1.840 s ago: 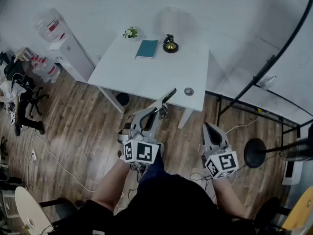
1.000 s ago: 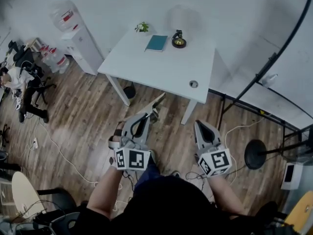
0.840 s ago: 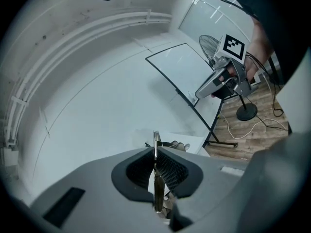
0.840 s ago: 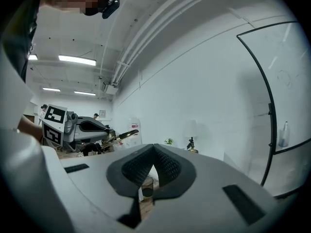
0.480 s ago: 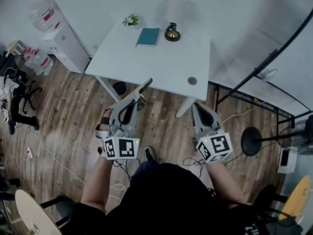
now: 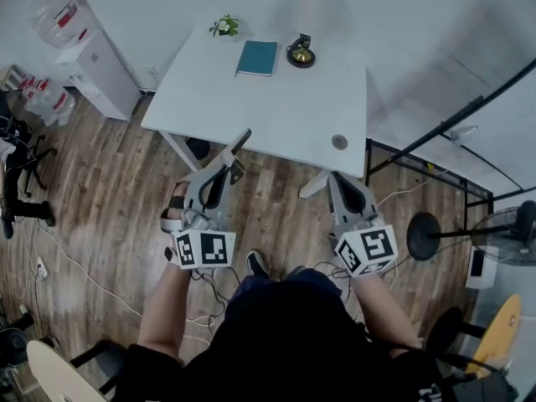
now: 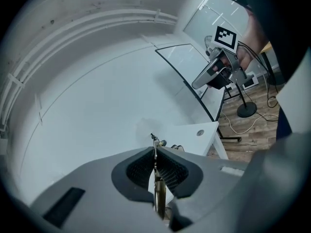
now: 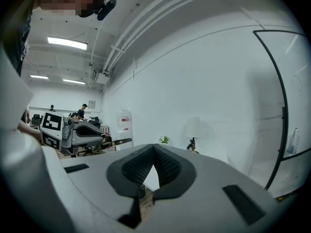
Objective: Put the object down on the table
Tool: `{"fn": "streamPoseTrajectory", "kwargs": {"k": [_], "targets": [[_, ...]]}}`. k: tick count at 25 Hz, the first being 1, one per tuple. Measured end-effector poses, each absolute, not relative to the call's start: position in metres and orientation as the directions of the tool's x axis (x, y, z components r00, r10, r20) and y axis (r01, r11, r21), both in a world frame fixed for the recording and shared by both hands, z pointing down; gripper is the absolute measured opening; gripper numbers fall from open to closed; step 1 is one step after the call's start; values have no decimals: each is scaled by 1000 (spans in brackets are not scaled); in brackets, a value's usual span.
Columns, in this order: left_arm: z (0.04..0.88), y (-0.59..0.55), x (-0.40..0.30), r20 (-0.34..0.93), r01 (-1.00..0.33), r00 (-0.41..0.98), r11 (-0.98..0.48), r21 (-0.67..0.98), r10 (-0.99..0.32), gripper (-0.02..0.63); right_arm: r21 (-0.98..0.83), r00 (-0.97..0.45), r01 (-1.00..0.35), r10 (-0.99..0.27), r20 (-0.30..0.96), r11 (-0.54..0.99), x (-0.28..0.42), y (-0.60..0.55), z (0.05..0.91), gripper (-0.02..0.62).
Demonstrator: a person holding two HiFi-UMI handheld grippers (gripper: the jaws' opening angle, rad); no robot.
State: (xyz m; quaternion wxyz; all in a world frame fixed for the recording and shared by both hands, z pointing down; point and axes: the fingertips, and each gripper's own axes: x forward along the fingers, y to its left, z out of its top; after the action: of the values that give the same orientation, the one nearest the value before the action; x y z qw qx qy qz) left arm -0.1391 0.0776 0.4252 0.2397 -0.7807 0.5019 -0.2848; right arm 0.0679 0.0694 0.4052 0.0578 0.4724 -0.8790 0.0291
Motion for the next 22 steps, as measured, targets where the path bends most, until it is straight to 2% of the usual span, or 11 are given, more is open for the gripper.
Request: {"fn": "streamPoseTrajectory", "kwargs": {"k": [7,16,22], "targets": [[440,57,-156,228,-664,302,-376,-646,-925,15,-17,-572,-817,-805,157,577,54,41,423,6],[450,18,-149,275,-666,235,-360,-653,-932,15,-81,-661,-750,-740,119,657,41,-23,434,6],[452,-32,-120,312,-599,205,-371,-710,-928,15,-107,-708,-706,-700,88,700,58,-85,431,5]]}}
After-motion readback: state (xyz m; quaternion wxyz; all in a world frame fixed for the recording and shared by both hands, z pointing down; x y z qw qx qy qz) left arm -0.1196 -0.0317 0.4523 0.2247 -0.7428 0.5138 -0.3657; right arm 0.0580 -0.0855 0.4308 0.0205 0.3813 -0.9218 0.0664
